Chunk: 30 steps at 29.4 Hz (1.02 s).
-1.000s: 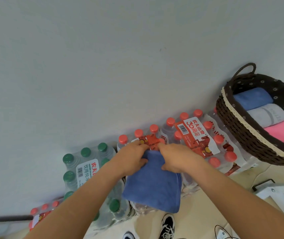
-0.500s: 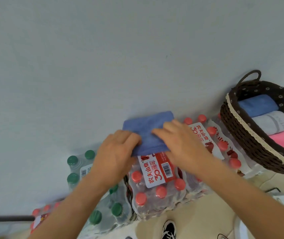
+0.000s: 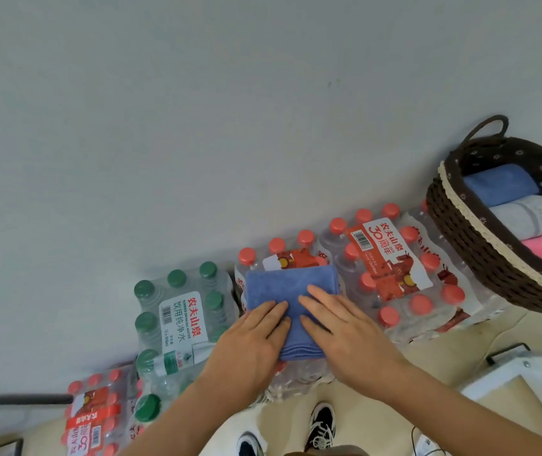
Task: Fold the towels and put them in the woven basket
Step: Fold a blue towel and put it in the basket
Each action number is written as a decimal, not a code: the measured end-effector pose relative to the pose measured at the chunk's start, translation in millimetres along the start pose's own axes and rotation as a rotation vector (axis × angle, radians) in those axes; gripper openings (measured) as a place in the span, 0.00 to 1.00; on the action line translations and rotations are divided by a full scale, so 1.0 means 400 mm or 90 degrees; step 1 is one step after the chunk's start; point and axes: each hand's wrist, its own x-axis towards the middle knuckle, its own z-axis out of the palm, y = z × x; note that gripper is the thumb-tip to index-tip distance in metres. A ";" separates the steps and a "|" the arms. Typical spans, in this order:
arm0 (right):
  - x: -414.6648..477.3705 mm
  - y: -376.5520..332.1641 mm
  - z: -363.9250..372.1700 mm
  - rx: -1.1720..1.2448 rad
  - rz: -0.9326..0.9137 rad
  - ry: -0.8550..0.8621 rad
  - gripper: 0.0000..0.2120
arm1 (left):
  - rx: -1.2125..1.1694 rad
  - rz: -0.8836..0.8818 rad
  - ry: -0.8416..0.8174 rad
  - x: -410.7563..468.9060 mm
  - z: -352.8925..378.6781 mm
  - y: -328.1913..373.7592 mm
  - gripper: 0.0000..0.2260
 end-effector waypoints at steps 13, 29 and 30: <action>0.048 0.093 -0.074 0.704 0.423 -0.142 0.05 | -0.647 -0.480 0.080 0.033 -0.072 -0.060 0.04; 0.115 0.047 -0.016 0.525 0.574 0.054 0.08 | -0.444 -0.650 0.145 0.125 -0.035 -0.050 0.08; 0.117 0.048 -0.014 0.506 0.561 0.045 0.07 | -0.432 -0.656 0.161 0.128 -0.037 -0.045 0.09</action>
